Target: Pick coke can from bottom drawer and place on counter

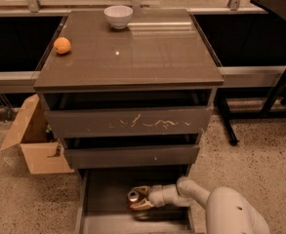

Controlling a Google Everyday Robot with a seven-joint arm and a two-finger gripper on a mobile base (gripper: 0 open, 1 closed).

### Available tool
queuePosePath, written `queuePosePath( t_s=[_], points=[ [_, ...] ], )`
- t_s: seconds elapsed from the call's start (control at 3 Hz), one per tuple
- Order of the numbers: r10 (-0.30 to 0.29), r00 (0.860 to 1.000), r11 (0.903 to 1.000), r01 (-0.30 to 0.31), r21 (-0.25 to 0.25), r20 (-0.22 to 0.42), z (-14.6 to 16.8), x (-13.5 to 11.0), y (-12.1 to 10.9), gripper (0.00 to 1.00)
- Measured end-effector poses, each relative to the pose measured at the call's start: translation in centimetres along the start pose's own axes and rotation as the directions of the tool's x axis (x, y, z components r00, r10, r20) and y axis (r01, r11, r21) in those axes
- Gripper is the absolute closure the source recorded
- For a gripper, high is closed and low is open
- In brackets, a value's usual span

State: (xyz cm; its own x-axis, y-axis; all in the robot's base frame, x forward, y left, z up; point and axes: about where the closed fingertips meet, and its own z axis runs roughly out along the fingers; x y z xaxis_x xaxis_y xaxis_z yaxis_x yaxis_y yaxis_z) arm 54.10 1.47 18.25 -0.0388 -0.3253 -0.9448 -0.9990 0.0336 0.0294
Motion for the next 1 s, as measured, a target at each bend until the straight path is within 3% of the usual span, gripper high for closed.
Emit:
queuePosePath(
  t_s=[0.33,0.67,1.0],
  points=[
    [-0.017,1.000,0.9999,0.017,0.000,0.021,-0.3,-1.1,0.5,0.89],
    [-0.084,0.995,0.9965,0.083,0.014,0.058,-2.9,-4.3,1.6,1.00],
    [-0.131,0.990,0.9913,0.132,0.002,0.057,-5.4,-7.4,2.4,1.00]
  ],
)
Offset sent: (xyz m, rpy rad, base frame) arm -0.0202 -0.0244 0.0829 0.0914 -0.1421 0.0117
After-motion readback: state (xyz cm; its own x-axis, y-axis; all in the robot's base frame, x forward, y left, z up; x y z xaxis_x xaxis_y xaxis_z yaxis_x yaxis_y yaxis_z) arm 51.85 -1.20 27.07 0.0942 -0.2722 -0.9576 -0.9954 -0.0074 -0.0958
